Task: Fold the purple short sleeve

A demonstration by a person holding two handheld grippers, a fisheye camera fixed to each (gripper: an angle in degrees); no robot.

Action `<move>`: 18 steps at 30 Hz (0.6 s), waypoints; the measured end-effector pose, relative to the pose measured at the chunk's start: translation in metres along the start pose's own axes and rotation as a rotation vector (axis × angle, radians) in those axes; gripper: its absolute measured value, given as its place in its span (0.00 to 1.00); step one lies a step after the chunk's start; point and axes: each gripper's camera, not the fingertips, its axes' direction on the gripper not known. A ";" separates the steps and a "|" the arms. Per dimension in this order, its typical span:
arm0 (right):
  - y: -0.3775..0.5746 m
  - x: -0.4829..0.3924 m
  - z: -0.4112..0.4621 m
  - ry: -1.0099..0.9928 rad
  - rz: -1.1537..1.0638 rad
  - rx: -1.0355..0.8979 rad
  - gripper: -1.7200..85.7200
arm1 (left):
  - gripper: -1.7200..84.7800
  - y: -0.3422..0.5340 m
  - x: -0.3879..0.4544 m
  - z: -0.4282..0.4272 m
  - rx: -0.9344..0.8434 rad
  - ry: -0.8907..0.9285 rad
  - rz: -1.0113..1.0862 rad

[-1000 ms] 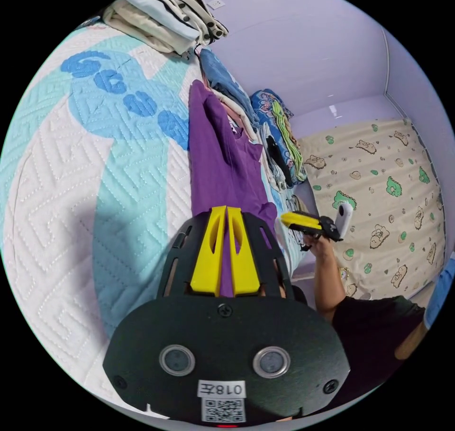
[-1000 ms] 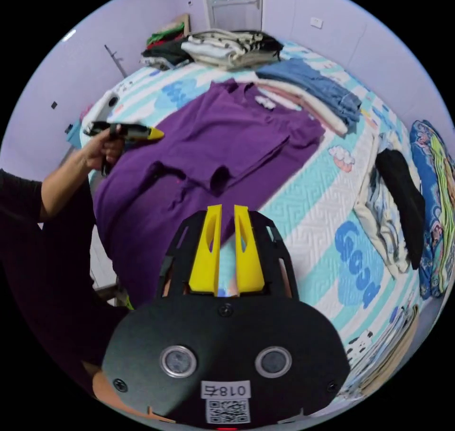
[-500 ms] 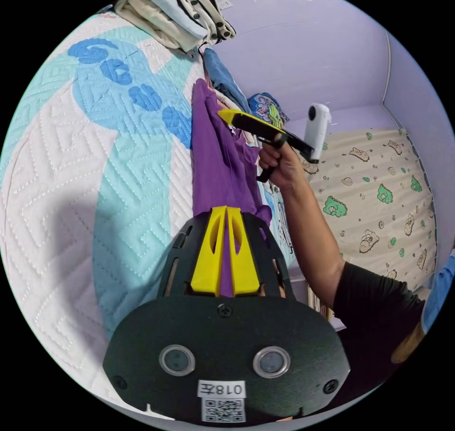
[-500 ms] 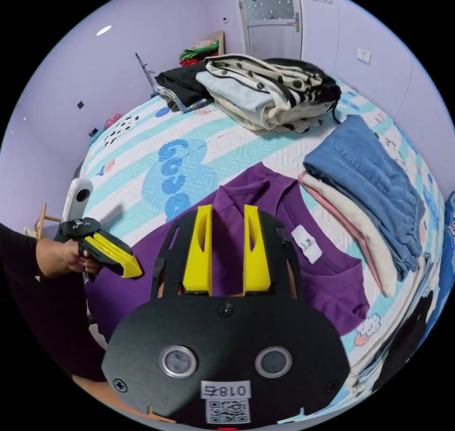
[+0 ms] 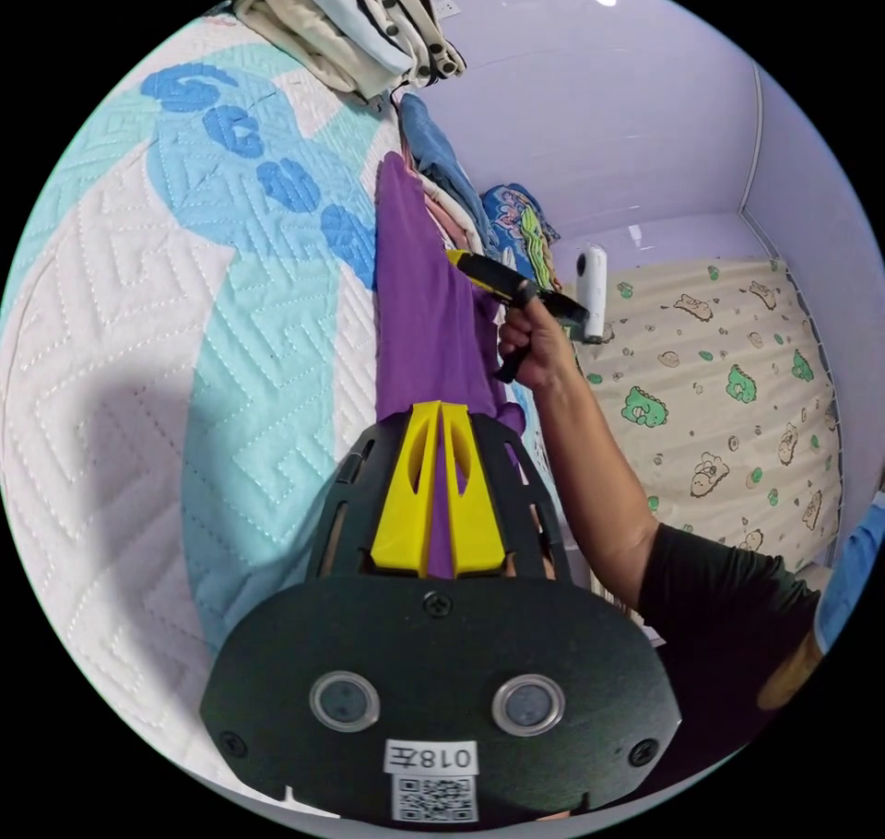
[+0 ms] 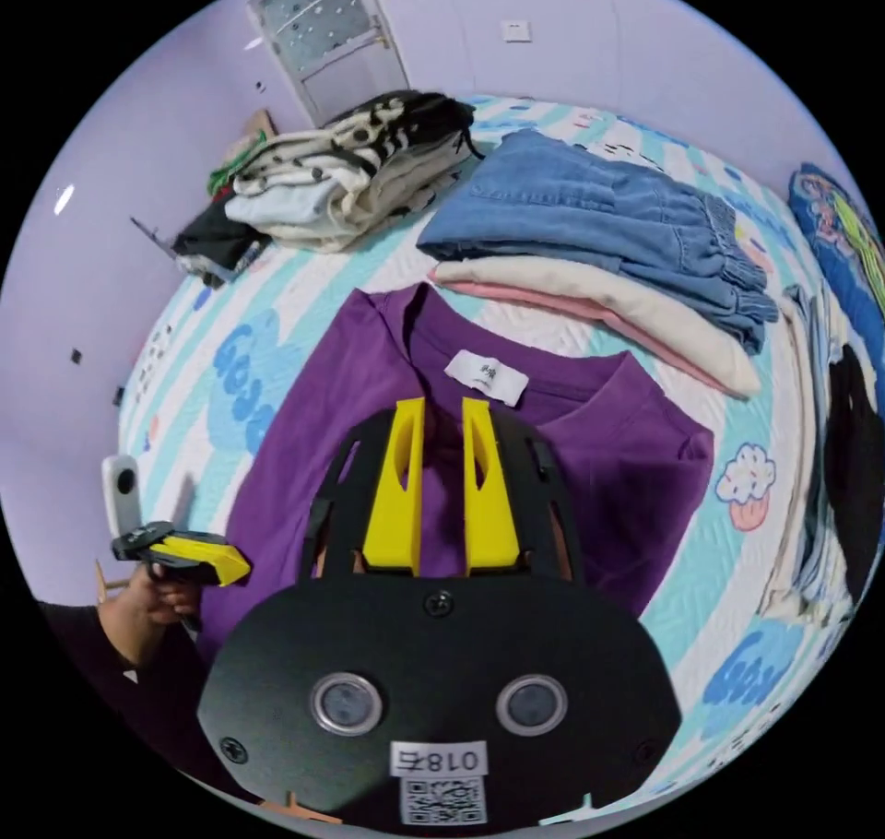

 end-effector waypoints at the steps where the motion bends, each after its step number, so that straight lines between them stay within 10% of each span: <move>1: 0.008 0.007 -0.016 -0.042 0.025 0.079 0.10 | 0.01 0.000 -0.001 0.000 0.000 0.001 -0.001; 18: 0.120 0.006 -0.022 0.298 -0.147 0.057 0.05 | 0.01 -0.003 -0.005 0.001 0.000 0.004 0.003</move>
